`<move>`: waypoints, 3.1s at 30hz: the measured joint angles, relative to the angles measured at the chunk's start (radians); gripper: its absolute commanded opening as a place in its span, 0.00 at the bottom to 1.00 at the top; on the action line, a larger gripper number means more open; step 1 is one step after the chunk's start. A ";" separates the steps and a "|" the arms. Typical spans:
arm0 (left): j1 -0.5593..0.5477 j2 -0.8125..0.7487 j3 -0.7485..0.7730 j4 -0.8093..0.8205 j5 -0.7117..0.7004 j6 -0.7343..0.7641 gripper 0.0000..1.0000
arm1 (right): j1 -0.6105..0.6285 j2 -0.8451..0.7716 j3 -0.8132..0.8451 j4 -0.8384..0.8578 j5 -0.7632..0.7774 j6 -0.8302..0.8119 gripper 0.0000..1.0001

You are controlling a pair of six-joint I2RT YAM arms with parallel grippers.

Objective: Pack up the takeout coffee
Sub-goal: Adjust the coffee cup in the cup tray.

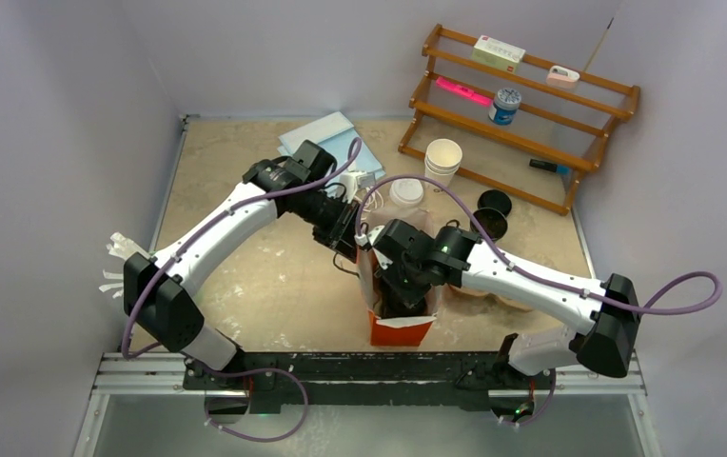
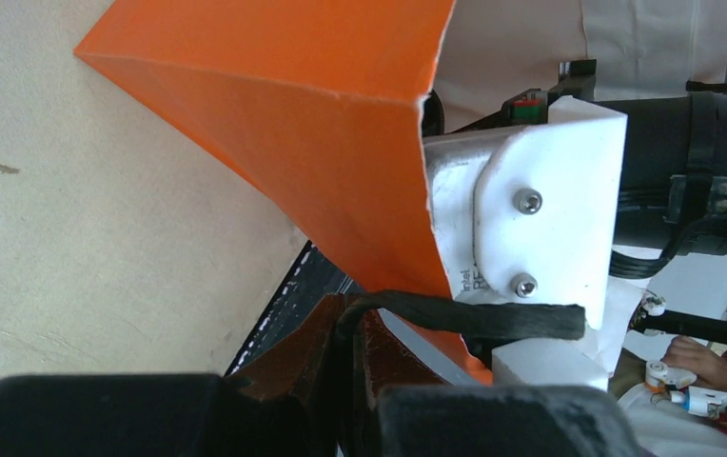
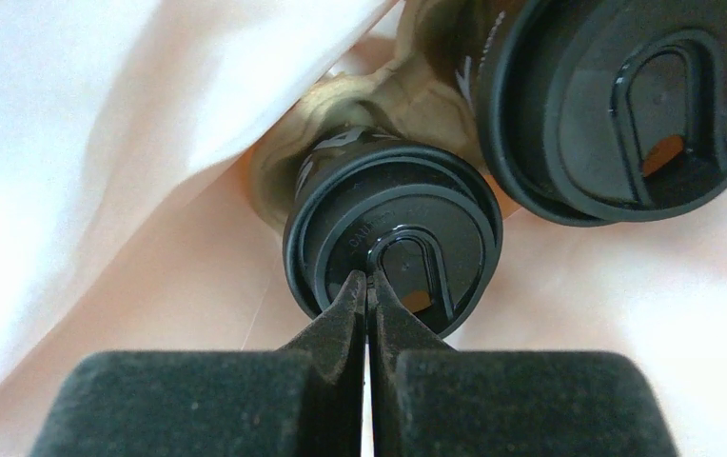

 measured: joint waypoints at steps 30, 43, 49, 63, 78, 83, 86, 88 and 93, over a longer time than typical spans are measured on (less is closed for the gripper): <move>0.001 0.015 0.003 -0.032 -0.014 0.019 0.06 | 0.052 0.000 -0.090 0.124 -0.068 0.060 0.00; 0.002 0.014 0.002 -0.025 -0.011 0.027 0.06 | 0.064 -0.015 -0.075 0.074 0.020 0.130 0.00; 0.002 0.014 0.002 -0.024 -0.007 0.027 0.06 | 0.065 -0.012 -0.065 0.044 0.057 0.140 0.00; 0.008 0.014 0.002 -0.033 -0.007 0.042 0.06 | 0.071 0.012 -0.061 0.053 0.084 0.170 0.00; 0.014 0.014 0.003 -0.043 -0.007 0.043 0.06 | 0.067 -0.016 0.068 -0.052 0.161 0.129 0.02; 0.014 0.014 0.003 -0.042 -0.007 0.043 0.06 | 0.050 -0.021 0.102 -0.037 0.198 0.106 0.00; 0.014 0.014 0.003 -0.042 -0.007 0.043 0.06 | 0.011 -0.021 0.103 -0.028 0.209 0.101 0.00; 0.014 0.014 0.004 -0.042 -0.007 0.043 0.06 | -0.019 -0.021 0.103 -0.022 0.209 0.101 0.00; 0.014 0.014 0.023 -0.042 -0.007 0.042 0.06 | -0.068 -0.033 0.064 0.046 0.221 0.105 0.00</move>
